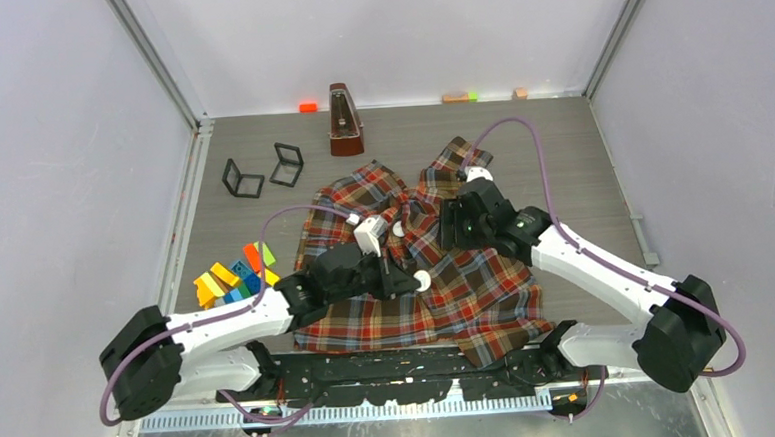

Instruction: Pin the brooch onto the clothing

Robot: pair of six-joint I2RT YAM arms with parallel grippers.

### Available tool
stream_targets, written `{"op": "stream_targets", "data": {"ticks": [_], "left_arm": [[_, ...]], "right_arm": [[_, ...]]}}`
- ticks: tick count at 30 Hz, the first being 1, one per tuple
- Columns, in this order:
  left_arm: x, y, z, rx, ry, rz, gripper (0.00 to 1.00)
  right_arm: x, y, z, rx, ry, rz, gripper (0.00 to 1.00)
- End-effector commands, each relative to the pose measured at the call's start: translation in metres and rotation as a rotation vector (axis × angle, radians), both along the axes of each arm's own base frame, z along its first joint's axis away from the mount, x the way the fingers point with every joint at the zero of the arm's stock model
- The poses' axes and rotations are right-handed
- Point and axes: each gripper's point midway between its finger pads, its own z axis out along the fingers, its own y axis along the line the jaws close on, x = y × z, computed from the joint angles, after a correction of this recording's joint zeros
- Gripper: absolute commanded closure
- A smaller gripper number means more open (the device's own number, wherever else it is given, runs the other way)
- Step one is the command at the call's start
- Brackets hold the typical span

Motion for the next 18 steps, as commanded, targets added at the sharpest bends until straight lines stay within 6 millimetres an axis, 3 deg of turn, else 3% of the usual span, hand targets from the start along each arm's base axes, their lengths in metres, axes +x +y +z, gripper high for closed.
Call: {"op": "stream_targets", "data": {"ticks": [1, 7, 11, 14, 16, 18], "left_arm": [[0.026, -0.025, 0.046, -0.144, -0.093, 0.066, 1.0], [0.04, -0.021, 0.041, -0.084, -0.118, 0.13, 1.0], [0.049, -0.011, 0.035, -0.025, -0.143, 0.185, 1.0], [0.054, -0.007, 0.031, -0.003, -0.15, 0.213, 1.0], [0.056, -0.008, 0.027, 0.01, -0.148, 0.219, 1.0], [0.059, -0.011, 0.023, 0.02, -0.148, 0.221, 1.0]], "right_arm": [[-0.002, 0.012, -0.009, 0.06, -0.007, 0.036, 0.36], [0.005, 0.024, -0.019, 0.082, -0.01, 0.061, 0.41], [0.007, 0.031, -0.025, 0.104, -0.003, 0.076, 0.62], [0.007, 0.033, -0.026, 0.11, 0.002, 0.075, 0.87], [0.006, 0.033, -0.024, 0.118, -0.002, 0.073, 0.97], [0.005, 0.032, -0.02, 0.128, -0.009, 0.069, 0.99]]}}
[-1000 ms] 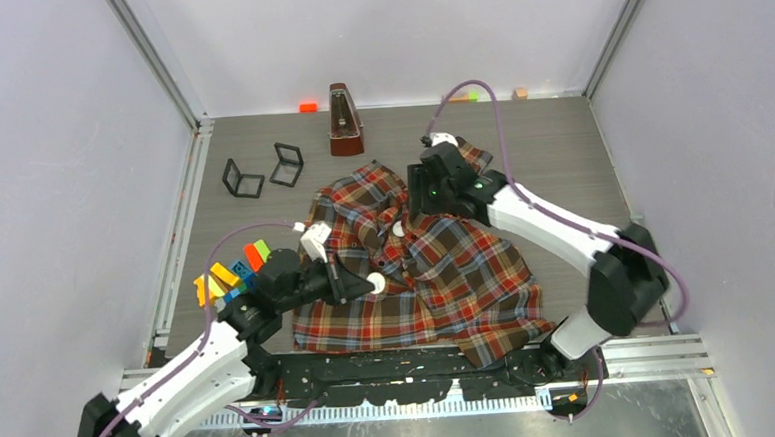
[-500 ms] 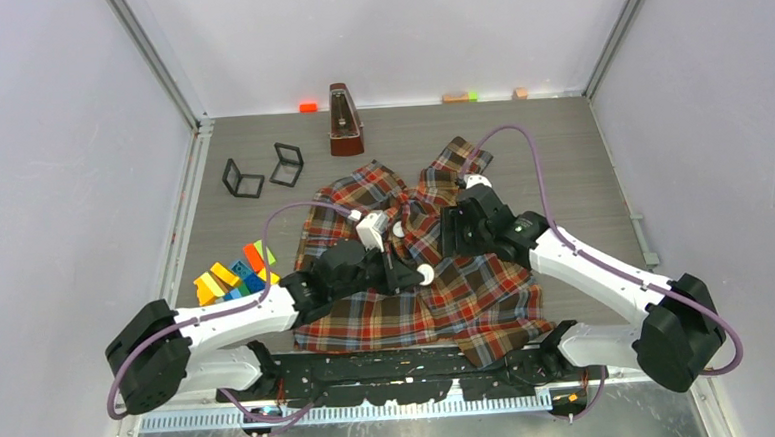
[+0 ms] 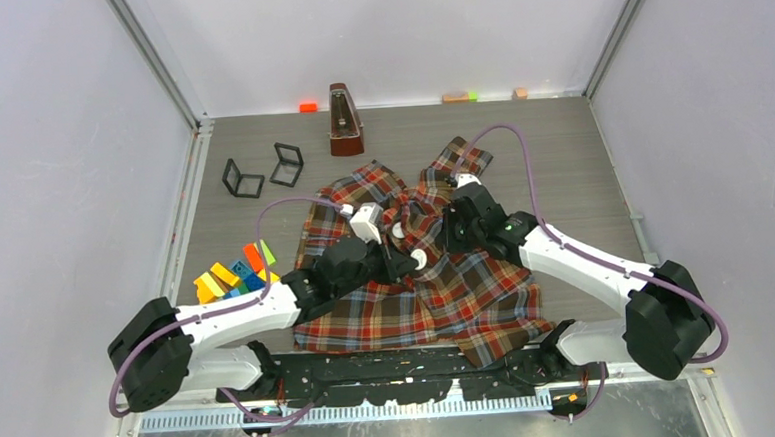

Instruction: Pin the brooch onto the clothing

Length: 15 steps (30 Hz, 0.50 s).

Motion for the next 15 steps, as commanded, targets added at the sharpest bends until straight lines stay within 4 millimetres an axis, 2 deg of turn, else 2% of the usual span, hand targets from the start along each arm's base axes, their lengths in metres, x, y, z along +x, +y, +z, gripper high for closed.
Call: {"op": "stream_targets", "data": {"ticks": [1, 5, 8, 15], "left_arm": [[0.017, -0.007, 0.014, -0.001, -0.057, 0.045, 1.0], [0.024, -0.012, 0.008, 0.014, -0.063, 0.057, 1.0], [0.029, -0.014, 0.005, 0.032, -0.073, 0.068, 1.0], [0.034, -0.016, -0.006, 0.066, -0.073, 0.076, 1.0]], "right_arm": [[0.007, 0.01, 0.023, 0.08, -0.069, -0.004, 0.99], [0.0, 0.01, 0.032, 0.126, -0.084, 0.001, 1.0], [-0.011, 0.018, 0.038, 0.19, -0.069, 0.047, 1.0], [-0.022, 0.033, 0.044, 0.297, -0.054, 0.104, 0.99]]}}
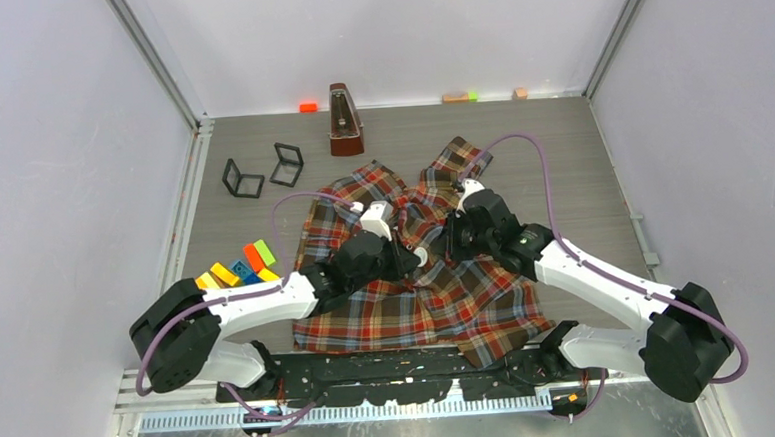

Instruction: Pin the brooch onto the clothing

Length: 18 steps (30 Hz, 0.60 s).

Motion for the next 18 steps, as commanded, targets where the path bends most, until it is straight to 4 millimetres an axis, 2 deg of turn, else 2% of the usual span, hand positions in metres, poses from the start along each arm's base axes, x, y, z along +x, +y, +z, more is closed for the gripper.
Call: {"op": "stream_targets", "data": {"ticks": [1, 12, 18], "left_arm": [[0.014, -0.009, 0.021, -0.034, -0.076, 0.026, 1.0], [0.013, -0.011, 0.017, -0.006, -0.075, 0.026, 1.0], [0.013, -0.012, 0.018, -0.02, -0.078, 0.028, 1.0]], "right_arm": [[-0.002, 0.023, 0.026, 0.148, -0.036, 0.057, 0.99], [-0.01, 0.029, 0.029, 0.186, -0.03, 0.103, 0.99], [-0.016, 0.031, 0.014, 0.173, 0.021, 0.125, 0.99]]}}
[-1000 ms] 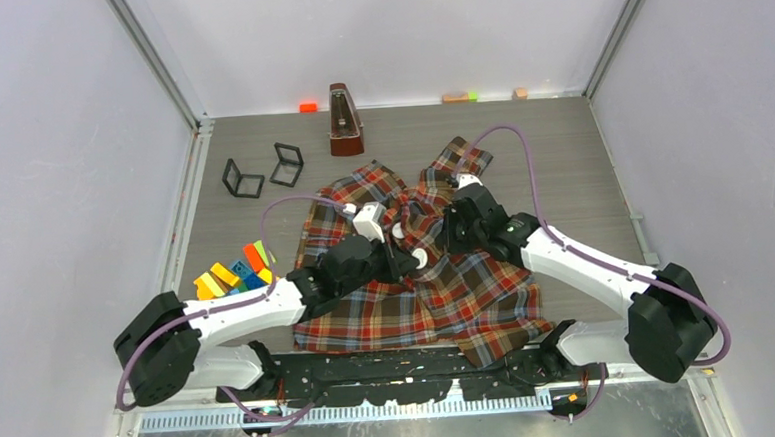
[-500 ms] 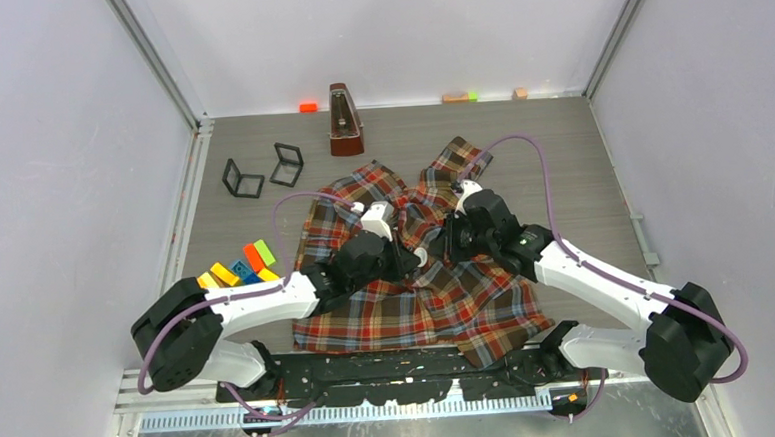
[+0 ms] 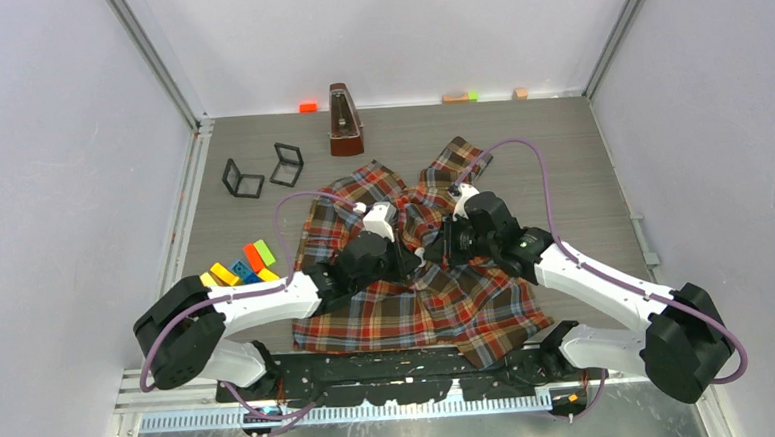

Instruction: Pin the brooch onto the clothing

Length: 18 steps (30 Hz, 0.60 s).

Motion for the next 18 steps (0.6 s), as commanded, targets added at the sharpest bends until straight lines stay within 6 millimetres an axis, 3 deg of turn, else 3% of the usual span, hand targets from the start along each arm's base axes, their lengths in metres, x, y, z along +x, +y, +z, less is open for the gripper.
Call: {"op": "stream_targets", "data": {"ticks": [1, 18], "left_arm": [[0.011, -0.01, 0.024, -0.051, -0.061, 0.021, 1.0], [0.009, -0.006, 0.034, -0.202, -0.064, 0.073, 1.0]], "right_arm": [[-0.003, 0.012, 0.007, 0.062, -0.005, 0.039, 0.99], [-0.012, 0.002, -0.031, -0.029, 0.061, 0.024, 0.99]]}}
